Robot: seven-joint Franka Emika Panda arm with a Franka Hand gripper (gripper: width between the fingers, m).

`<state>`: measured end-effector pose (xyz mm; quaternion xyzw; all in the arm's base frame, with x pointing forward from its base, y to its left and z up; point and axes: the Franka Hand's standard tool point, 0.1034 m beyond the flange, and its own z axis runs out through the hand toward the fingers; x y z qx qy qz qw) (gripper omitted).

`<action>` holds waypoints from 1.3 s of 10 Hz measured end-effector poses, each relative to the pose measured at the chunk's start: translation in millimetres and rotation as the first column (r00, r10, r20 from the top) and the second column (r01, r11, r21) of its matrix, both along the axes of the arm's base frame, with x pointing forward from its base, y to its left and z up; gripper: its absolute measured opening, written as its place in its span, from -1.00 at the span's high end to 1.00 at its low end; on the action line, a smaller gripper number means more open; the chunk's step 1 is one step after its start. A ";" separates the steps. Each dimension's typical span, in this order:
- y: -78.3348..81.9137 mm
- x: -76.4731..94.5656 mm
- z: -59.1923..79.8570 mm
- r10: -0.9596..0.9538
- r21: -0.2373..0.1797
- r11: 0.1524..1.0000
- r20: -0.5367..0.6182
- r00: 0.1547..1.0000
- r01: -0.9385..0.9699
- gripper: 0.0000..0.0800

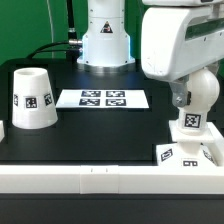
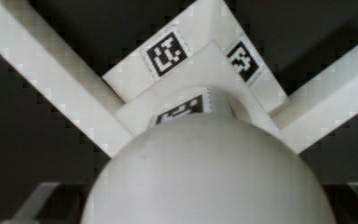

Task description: Assemble lamp

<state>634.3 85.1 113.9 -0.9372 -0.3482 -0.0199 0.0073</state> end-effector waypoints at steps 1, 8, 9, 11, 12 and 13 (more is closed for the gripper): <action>-1.2 0.0 1.7 -0.113 0.006 0.994 0.001 0.994 0.113 -0.45; -6.2 5.4 5.0 -0.490 0.030 0.871 0.004 0.872 0.489 -0.69; -6.3 5.3 5.0 -0.487 0.030 0.873 0.004 0.874 0.486 -0.69; -6.8 -0.5 11.5 -0.474 0.027 0.880 0.004 0.881 0.473 -0.74; -8.6 -8.7 19.4 -0.460 0.024 0.887 0.005 0.888 0.460 -0.75; -12.2 -18.5 29.4 -0.449 0.021 0.893 0.007 0.894 0.449 -0.75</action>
Offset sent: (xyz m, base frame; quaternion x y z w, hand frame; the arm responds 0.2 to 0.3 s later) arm -0.0004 0.0031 -0.0029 0.0003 0.0114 0.1942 0.9809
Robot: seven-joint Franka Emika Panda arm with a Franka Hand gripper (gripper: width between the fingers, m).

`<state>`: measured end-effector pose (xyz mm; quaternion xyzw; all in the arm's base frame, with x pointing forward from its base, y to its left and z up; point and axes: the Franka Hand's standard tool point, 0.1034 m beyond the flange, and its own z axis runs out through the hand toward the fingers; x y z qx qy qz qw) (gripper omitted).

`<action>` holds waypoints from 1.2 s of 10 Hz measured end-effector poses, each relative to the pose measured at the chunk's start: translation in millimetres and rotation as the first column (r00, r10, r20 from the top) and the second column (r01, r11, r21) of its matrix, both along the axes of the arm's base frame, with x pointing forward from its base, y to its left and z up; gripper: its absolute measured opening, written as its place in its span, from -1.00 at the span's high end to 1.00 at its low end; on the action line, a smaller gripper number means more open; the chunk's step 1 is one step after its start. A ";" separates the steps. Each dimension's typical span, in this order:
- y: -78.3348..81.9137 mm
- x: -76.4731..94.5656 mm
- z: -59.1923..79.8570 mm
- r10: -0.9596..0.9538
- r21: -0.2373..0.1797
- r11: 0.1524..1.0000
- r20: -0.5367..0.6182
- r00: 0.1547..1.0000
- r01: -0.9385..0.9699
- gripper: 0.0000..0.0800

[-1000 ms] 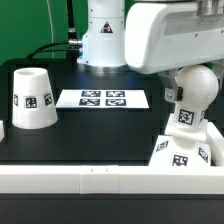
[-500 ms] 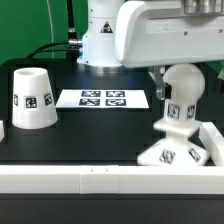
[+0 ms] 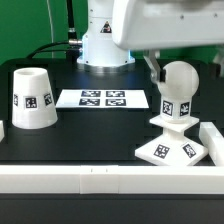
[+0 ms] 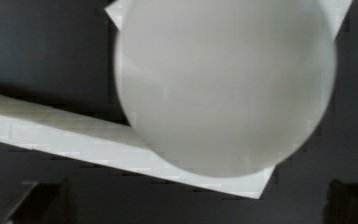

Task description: Assemble lamp

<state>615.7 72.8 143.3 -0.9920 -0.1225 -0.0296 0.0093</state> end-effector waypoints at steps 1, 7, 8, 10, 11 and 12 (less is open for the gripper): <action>-6.2 -11.0 8.5 0.018 -0.004 1.000 -0.003 1.000 -0.018 -0.75; -28.0 -35.9 15.7 0.030 -0.018 0.999 -0.019 0.999 -0.031 -0.75; -28.0 -36.0 15.6 0.030 -0.018 0.999 -0.019 0.999 -0.031 -0.75; -30.9 -38.4 15.4 0.047 -0.019 0.999 -0.021 0.999 -0.048 -0.75; -45.3 -51.8 15.1 0.085 -0.024 0.996 -0.029 0.996 -0.086 -0.75; -60.9 -66.7 15.6 0.099 -0.028 0.995 -0.039 0.994 -0.100 -0.75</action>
Offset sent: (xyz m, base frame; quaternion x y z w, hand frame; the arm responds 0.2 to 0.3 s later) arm 0.0000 0.0000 0.0000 0.0000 0.0000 0.0000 1.0000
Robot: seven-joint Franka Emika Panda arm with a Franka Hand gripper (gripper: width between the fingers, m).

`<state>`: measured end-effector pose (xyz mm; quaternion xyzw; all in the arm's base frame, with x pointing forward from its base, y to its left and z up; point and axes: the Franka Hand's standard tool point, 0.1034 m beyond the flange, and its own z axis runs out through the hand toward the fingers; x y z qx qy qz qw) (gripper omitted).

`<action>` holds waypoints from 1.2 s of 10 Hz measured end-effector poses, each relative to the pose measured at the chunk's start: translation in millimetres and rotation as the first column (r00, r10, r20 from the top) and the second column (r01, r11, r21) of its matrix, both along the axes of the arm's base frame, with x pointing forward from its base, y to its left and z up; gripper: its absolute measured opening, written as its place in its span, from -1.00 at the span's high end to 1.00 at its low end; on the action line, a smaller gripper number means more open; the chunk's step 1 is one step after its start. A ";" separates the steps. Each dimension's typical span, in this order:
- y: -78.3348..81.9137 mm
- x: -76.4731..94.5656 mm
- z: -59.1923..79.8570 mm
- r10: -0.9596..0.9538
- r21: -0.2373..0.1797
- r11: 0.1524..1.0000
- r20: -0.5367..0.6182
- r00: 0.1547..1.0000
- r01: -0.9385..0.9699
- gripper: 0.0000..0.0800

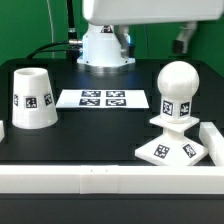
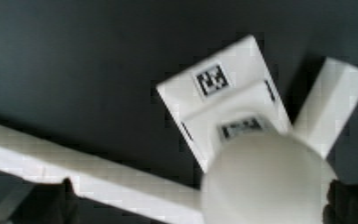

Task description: Assemble lamp

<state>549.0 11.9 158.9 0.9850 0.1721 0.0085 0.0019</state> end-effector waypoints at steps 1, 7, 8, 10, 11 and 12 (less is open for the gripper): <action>-21.6 -14.7 -1.5 0.035 -0.003 0.999 -0.008 0.999 -0.035 -0.75; -37.8 -26.1 -6.2 0.018 -0.001 1.000 -0.019 1.000 -0.018 -0.75; -39.5 -27.8 -6.9 0.021 -0.001 1.000 -0.021 1.000 -0.022 -0.75; -70.6 -60.4 -11.2 0.083 -0.002 0.997 -0.036 0.996 -0.083 -0.75; -87.4 -71.7 -11.5 0.089 -0.001 0.996 -0.043 0.995 -0.089 -0.75; -98.1 -75.1 -11.9 0.090 -0.001 0.996 -0.045 0.995 -0.090 -0.75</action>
Offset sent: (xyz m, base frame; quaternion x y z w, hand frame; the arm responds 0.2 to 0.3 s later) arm 0.0000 0.0000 0.0000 0.0000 0.0000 0.0000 1.0000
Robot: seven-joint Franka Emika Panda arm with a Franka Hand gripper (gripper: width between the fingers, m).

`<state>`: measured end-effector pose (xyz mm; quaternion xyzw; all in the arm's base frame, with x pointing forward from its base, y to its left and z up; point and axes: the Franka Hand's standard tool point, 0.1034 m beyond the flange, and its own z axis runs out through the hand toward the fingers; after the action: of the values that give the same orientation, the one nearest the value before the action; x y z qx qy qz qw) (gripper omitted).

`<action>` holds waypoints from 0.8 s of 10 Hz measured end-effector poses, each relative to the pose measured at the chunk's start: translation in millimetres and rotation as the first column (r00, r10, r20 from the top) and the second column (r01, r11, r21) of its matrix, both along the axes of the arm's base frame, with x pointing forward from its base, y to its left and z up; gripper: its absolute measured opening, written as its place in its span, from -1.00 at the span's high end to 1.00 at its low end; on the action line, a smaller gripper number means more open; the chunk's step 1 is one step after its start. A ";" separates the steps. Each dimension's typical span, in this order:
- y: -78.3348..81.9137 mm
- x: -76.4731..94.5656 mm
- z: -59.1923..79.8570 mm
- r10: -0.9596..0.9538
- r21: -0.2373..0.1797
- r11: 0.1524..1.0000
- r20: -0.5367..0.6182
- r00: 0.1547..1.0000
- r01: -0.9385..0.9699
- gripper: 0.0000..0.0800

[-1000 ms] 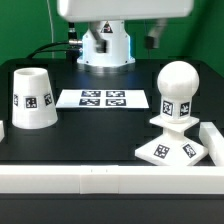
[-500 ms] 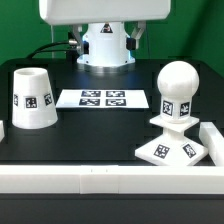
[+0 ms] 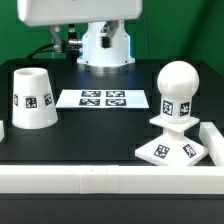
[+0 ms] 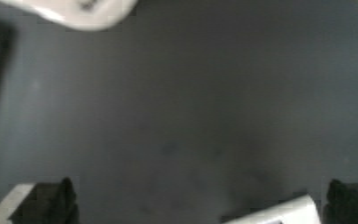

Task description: Assemble lamp

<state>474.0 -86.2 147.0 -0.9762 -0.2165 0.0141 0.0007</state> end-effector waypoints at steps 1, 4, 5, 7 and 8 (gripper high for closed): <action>2.2 0.3 -0.6 0.001 0.000 1.000 -0.001 1.000 -0.001 -0.75; 2.5 0.2 -1.0 0.002 0.000 1.000 -0.002 1.000 -0.002 -0.75; 0.8 -1.6 -1.6 0.009 0.000 1.000 -0.004 1.000 -0.009 -0.75; -17.1 -24.6 -10.3 0.034 0.007 0.999 -0.026 0.999 -0.034 -0.75; -26.6 -32.2 -14.3 0.047 0.011 0.999 -0.033 0.998 -0.047 -0.75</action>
Offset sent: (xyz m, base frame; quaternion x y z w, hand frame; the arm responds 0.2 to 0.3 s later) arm 0.0000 0.0000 0.0000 0.0000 0.0000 0.0000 1.0000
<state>441.8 -112.8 132.7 -0.9705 -0.2394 0.0290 0.0090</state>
